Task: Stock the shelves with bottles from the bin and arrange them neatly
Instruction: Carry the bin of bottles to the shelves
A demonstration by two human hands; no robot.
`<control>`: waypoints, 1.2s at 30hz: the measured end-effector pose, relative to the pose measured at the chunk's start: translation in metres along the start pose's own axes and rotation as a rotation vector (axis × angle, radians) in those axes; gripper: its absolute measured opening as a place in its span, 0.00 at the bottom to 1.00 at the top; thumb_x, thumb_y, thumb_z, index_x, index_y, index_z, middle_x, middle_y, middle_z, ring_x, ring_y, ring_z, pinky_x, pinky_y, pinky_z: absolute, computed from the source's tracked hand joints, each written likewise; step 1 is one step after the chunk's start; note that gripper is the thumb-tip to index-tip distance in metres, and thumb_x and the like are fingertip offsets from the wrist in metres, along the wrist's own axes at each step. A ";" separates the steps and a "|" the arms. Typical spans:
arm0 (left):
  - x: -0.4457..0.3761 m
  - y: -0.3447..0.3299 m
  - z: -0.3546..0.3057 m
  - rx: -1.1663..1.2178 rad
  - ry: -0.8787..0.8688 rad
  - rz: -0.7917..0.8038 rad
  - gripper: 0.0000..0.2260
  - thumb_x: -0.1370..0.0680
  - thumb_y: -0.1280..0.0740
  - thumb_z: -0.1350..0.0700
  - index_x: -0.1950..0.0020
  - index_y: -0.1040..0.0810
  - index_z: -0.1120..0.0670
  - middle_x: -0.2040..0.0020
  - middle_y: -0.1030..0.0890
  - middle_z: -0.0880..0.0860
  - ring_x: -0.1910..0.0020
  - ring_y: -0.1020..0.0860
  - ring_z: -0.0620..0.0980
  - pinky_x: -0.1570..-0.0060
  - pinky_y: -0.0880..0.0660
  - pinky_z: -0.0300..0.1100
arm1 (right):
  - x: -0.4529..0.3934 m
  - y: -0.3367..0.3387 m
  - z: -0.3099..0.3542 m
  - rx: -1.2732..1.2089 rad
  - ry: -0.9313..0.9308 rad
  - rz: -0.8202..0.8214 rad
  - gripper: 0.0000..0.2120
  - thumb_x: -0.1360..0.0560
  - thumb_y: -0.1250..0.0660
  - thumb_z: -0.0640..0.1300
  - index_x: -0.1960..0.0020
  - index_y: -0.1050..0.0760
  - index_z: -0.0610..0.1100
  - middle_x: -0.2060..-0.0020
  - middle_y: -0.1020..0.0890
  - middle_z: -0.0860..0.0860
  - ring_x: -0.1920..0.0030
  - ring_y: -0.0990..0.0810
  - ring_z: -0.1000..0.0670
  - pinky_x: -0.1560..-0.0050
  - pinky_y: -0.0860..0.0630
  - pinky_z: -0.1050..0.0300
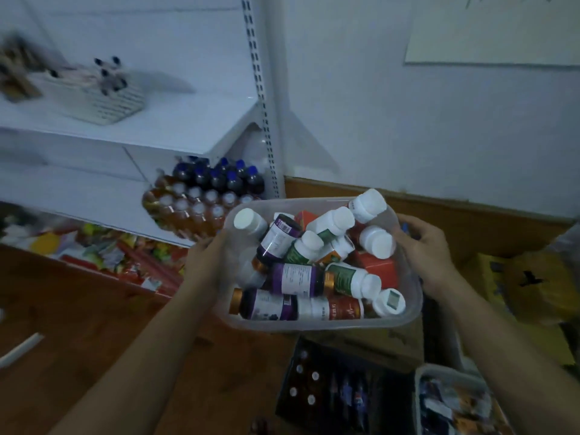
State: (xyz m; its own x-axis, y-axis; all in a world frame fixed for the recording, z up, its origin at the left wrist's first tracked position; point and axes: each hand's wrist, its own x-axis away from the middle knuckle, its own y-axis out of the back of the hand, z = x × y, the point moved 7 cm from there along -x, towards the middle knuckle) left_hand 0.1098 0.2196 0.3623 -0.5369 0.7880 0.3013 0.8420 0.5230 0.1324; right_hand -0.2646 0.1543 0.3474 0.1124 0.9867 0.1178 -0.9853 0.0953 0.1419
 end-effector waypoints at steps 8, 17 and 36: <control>0.038 0.199 0.001 0.115 0.062 -0.254 0.09 0.19 0.33 0.53 0.53 0.19 0.57 0.56 0.15 0.58 0.57 0.17 0.54 0.58 0.21 0.47 | 0.049 -0.167 0.058 0.004 0.082 0.239 0.13 0.25 0.25 0.52 0.40 0.19 0.57 0.46 0.15 0.55 0.46 0.16 0.47 0.46 0.18 0.40; 0.116 0.460 0.017 0.258 0.090 -0.626 0.10 0.19 0.35 0.54 0.58 0.21 0.56 0.58 0.18 0.57 0.60 0.19 0.54 0.61 0.24 0.45 | 0.164 -0.427 0.120 0.241 0.306 0.539 0.10 0.22 0.31 0.55 0.50 0.17 0.50 0.58 0.15 0.49 0.55 0.16 0.45 0.53 0.17 0.42; 0.115 0.829 0.075 0.450 0.146 -1.097 0.09 0.18 0.38 0.51 0.52 0.22 0.55 0.53 0.18 0.61 0.51 0.19 0.60 0.40 0.24 0.57 | 0.346 -0.911 0.177 0.338 0.562 1.013 0.08 0.20 0.32 0.46 0.49 0.17 0.43 0.57 0.16 0.44 0.54 0.19 0.42 0.50 0.21 0.45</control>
State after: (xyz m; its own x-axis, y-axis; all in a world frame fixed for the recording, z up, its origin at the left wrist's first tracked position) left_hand 0.7420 0.7683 0.4361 -0.9221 -0.1795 0.3428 -0.1722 0.9837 0.0520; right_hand 0.6945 0.3855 0.4327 -0.8462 0.5217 -0.1080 -0.5015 -0.7115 0.4923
